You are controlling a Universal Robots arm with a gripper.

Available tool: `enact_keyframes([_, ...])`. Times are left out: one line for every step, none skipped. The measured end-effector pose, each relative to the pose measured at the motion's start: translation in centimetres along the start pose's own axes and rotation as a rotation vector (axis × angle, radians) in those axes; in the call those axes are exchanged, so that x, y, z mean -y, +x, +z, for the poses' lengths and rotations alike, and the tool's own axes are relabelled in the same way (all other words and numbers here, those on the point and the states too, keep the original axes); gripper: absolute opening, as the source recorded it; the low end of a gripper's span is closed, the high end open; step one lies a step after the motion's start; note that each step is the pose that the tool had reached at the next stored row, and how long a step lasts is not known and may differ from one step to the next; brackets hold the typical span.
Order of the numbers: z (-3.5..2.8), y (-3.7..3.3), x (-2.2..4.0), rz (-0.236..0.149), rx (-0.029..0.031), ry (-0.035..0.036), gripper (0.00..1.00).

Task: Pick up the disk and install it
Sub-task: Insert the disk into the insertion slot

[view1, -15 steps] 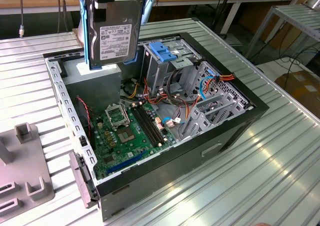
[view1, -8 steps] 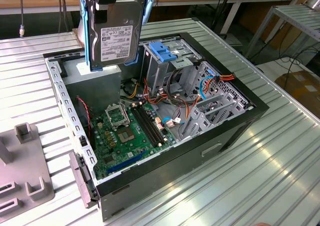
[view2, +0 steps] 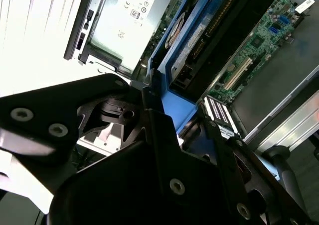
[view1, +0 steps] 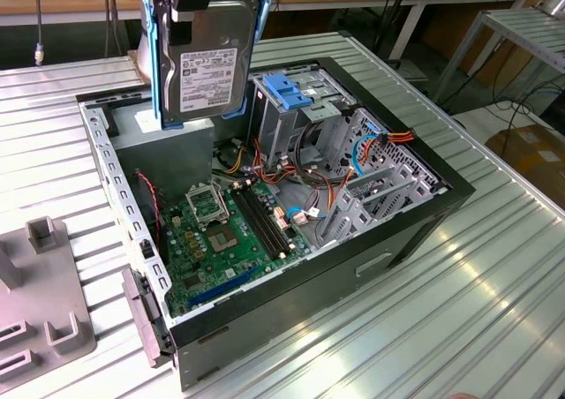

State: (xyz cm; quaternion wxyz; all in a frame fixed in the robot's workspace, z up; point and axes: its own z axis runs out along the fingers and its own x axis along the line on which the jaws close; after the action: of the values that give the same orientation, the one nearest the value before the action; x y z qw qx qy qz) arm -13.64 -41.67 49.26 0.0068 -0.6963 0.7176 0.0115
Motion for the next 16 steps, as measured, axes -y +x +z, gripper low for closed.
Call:
enact_keyframes([0.0,0.15,0.0,0.0,0.0,0.0,0.37])
enact_keyframes([-0.01,0.27,0.01,0.0,0.0,0.0,0.37])
enact_keyframes([-0.01,0.33,0.01,0.0,0.0,0.0,0.37])
enact_keyframes([-0.01,0.4,0.01,0.0,0.0,0.0,0.37])
enact_keyframes([-0.01,0.47,0.02,0.0,0.0,0.0,0.37])
enact_keyframes([-0.01,0.57,0.02,0.0,0.0,0.0,0.37])
enact_keyframes([-0.01,0.66,0.02,0.0,0.0,0.0,0.37])
enact_keyframes([-0.01,0.72,0.02,0.0,0.0,0.0001,0.37])
enact_keyframes([-0.02,0.8,0.02,0.0,0.0,0.0,0.37])
enact_keyframes([-0.02,0.86,0.03,0.0,-0.0001,0.0,0.37])
enact_keyframes([-0.03,0.93,0.03,0.0,-0.0001,0.0,0.37])
enact_keyframes([-0.03,1.0,0.03,0.0,-0.0001,-0.0001,0.37])
enact_keyframes([-0.03,1.12,0.03,0.0,0.0,0.0,0.37])
enact_keyframes([-0.03,1.23,0.03,0.0,-0.0002,0.0,0.37])
enact_keyframes([-0.03,1.33,0.04,0.0,-0.0003,0.0,0.37])
enact_keyframes([-0.04,1.42,0.04,0.0,-0.0004,0.0,0.37])
